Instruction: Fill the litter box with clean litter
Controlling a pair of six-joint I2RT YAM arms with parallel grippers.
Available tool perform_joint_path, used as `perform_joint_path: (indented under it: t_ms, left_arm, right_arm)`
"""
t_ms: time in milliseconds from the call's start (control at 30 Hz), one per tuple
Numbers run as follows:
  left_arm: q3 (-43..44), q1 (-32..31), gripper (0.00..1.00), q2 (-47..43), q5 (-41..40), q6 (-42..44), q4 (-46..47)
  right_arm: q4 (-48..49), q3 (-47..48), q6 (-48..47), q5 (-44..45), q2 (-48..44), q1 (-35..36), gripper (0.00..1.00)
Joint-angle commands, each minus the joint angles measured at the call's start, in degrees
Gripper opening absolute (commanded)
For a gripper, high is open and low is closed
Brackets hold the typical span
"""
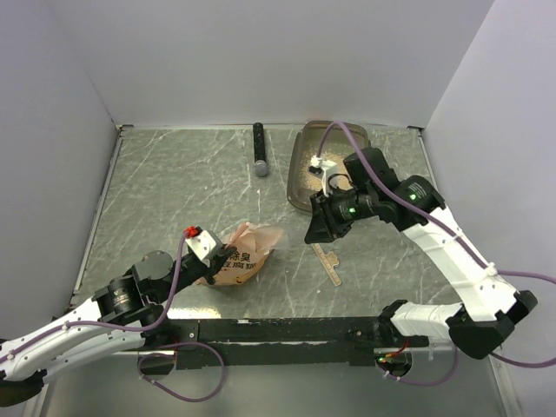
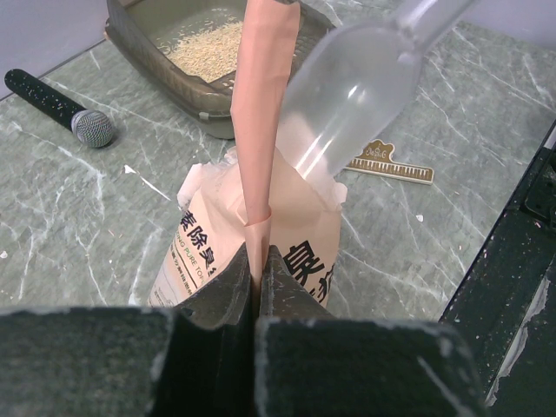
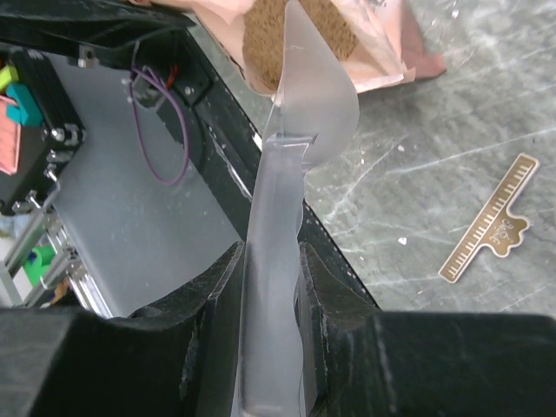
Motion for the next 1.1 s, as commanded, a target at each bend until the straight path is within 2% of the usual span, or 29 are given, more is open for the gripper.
perform_joint_path:
  t_ms: [0,600,1067]
  left_arm:
    - [1.29,-0.05,0.01,-0.23,1.69,-0.81,2.73]
    - [1.38,-0.14,0.01,-1.46,2.57,-0.54,2.64]
    - [1.64,-0.22,0.01,-0.76,3.18,-0.72,2.47]
  right_arm:
    - [-0.64,3.51,-1.15,1.49,1.29,1.65,0.00]
    - [-7.67,14.68,-2.47,-0.01,19.74,4.55,0.00]
    - [5.33,12.83,8.95,10.27,20.81,4.64,0.00]
